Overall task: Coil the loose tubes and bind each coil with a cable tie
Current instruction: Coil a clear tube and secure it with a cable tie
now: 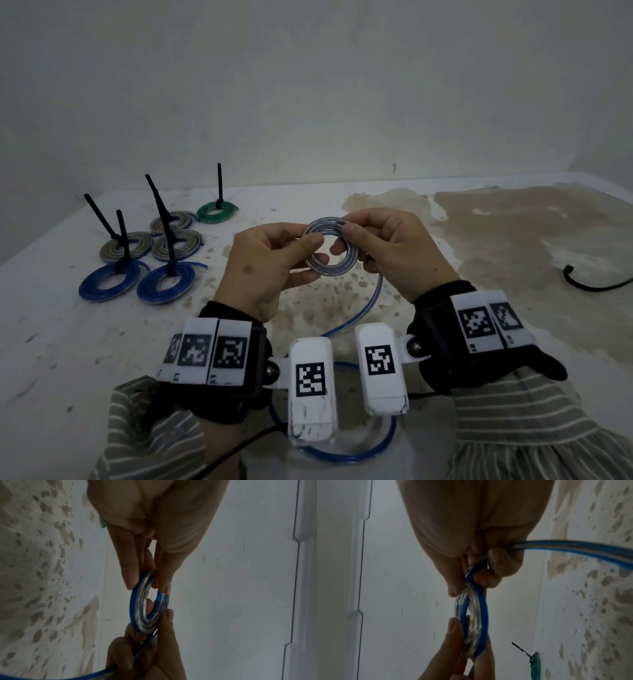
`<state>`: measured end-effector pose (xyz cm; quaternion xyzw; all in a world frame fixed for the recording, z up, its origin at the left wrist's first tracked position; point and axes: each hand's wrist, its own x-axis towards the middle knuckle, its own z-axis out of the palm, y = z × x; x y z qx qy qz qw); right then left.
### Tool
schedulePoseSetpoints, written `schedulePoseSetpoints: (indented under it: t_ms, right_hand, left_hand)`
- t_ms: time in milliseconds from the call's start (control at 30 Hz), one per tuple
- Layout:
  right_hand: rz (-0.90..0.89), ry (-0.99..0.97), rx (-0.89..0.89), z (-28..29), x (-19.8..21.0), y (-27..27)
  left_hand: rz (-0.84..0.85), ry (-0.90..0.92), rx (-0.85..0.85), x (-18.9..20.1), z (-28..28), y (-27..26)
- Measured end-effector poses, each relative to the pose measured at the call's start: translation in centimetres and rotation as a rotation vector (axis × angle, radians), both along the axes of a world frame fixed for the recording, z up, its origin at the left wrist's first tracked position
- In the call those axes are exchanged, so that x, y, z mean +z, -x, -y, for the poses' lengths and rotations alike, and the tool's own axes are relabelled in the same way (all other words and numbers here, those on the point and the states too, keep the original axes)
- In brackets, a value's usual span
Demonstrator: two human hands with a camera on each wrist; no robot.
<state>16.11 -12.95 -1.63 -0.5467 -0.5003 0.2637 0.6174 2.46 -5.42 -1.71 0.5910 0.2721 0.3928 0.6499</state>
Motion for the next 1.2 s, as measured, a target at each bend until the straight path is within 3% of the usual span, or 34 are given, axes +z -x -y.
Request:
schedulePoseSetpoints:
  t_ms: [233,367,633,833,1033,1200]
  right_hand:
    - [0.03,-0.063,-0.064,0.0,-0.2,0.0]
    - [-0.072,-0.11,-0.123,-0.1,-0.3,-0.3]
    - [-0.263,-0.144,-0.012,-0.3,-0.4,0.2]
    - [-0.245,-0.18,0.018,-0.6,-0.7,0.8]
    - [-0.209,-0.15,0.018,-0.4,-0.8,0.3]
    - [-0.061,-0.078,0.041,-0.1,-0.8,0.1]
  left_hand:
    - [0.052,0.106,-0.109,-0.1,-0.3,0.2]
    - [0.015,0.092,-0.145,-0.6,-0.1,-0.1]
    - [0.132,0.094,-0.037,-0.6,0.2,-0.6]
    - [0.126,0.166,-0.028,-0.8,0.1,-0.6]
    - [-0.223,-0.064,-0.118,-0.8,0.6,-0.2]
    - [-0.127,-0.216,-0.008,-0.1,-0.1,0.5]
